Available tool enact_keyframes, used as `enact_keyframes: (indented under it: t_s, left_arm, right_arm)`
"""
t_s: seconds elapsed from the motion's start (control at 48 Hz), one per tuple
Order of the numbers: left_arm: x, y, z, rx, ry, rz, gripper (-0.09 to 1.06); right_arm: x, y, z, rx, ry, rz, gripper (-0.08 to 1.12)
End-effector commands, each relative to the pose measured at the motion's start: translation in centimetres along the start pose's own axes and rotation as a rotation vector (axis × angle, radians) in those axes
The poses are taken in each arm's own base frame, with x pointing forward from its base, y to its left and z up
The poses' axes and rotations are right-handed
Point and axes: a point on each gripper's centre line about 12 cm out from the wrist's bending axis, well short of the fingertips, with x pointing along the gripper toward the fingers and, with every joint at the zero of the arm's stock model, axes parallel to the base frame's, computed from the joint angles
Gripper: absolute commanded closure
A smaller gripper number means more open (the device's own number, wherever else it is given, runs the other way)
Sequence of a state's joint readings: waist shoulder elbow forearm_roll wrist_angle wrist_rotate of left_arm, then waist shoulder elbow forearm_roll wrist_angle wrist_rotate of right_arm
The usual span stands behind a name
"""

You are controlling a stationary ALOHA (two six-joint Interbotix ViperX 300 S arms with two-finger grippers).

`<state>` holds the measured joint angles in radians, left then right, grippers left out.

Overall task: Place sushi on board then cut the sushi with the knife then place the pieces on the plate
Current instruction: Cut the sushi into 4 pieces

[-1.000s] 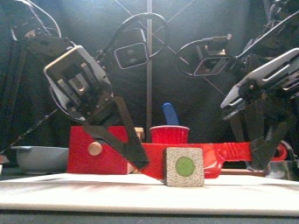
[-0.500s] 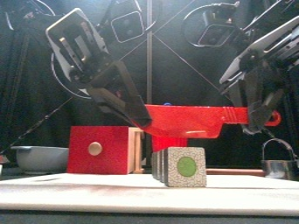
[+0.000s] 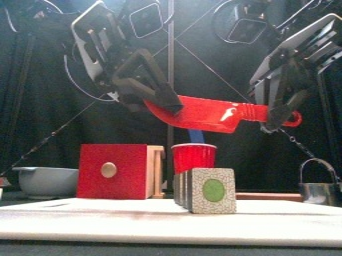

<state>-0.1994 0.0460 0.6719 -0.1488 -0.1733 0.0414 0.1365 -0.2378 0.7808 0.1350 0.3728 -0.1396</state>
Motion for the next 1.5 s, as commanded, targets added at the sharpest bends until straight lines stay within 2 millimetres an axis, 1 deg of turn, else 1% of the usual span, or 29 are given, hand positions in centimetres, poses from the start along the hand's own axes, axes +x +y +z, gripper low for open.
enact_keyframes:
  t_s: [0.021,0.083,0.188,0.292,0.354,0.458,0.542,0.583,0.708,0.812,0.896,0.958,1.083,1.208,1.354,1.5]
  left_arm:
    - [-0.5,0.3,1.5,-0.001,-0.062,0.005,0.28]
    - [-0.6,0.3,1.5,-0.001,-0.071,0.006,0.24]
    - [-0.8,0.3,1.6,-0.004,-0.083,0.007,0.2]
    - [-1.1,0.3,1.8,-0.005,-0.103,0.008,0.2]
    - [-1.5,0.3,1.9,-0.004,-0.119,0.008,0.2]
    - [-2.0,0.4,1.9,-0.004,-0.137,0.009,0.2]
    - [-2.3,0.7,1.9,-0.003,-0.16,0.016,0.2]
    - [-2.4,0.8,1.9,-0.004,-0.174,0.019,0.2]
    - [-2.4,1.0,1.7,-0.003,-0.205,0.026,0.2]
    - [-2.6,1.2,1.7,0.001,-0.233,0.032,0.2]
    - [-2.7,1.3,1.6,0.013,-0.247,0.038,0.2]
    - [-2.7,1.5,1.6,0.026,-0.254,0.045,0.2]
    - [-2.8,1.8,1.6,0.05,-0.259,0.057,0.2]
    - [-2.8,1.8,1.4,0.064,-0.255,0.058,0.2]
    - [-2.7,1.9,0.8,0.076,-0.238,0.062,0.2]
    - [-2.7,2.0,0.5,0.094,-0.24,0.068,0.21]
  right_arm:
    - [-1.1,0.1,1.0,-0.002,-0.045,0.0,0.61]
    - [-1.1,0.0,1.0,0.0,-0.042,0.0,0.61]
    - [-1.2,-0.1,0.7,0.014,-0.024,0.004,0.61]
    - [-1.6,-0.1,0.2,0.033,-0.002,0.011,0.61]
    - [-2.0,-0.1,-0.3,0.075,0.011,0.024,0.61]
    - [-3.3,0.0,-0.9,0.167,0.015,0.061,0.61]
    - [-4.8,-0.2,-1.1,0.262,-0.03,0.087,0.61]
    - [-5.9,-0.4,-1.3,0.319,-0.065,0.103,0.61]
    - [-8.2,-0.9,-2.5,0.449,-0.143,0.13,0.61]
    - [-9.0,-0.9,-3.8,0.57,-0.176,0.163,0.61]
    - [-8.8,-0.9,-4.8,0.681,-0.167,0.18,0.61]
    - [-8.3,-0.8,-5.6,0.771,-0.143,0.181,0.61]
    - [-7.5,-0.9,-6.3,0.95,-0.117,0.173,0.61]
    - [-6.8,-1.0,-6.6,1.105,-0.126,0.158,0.61]
    - [-6.4,-0.8,-5.8,1.281,-0.183,0.162,0.6]
    - [-5.6,-0.3,-5.7,1.401,-0.152,0.155,0.59]
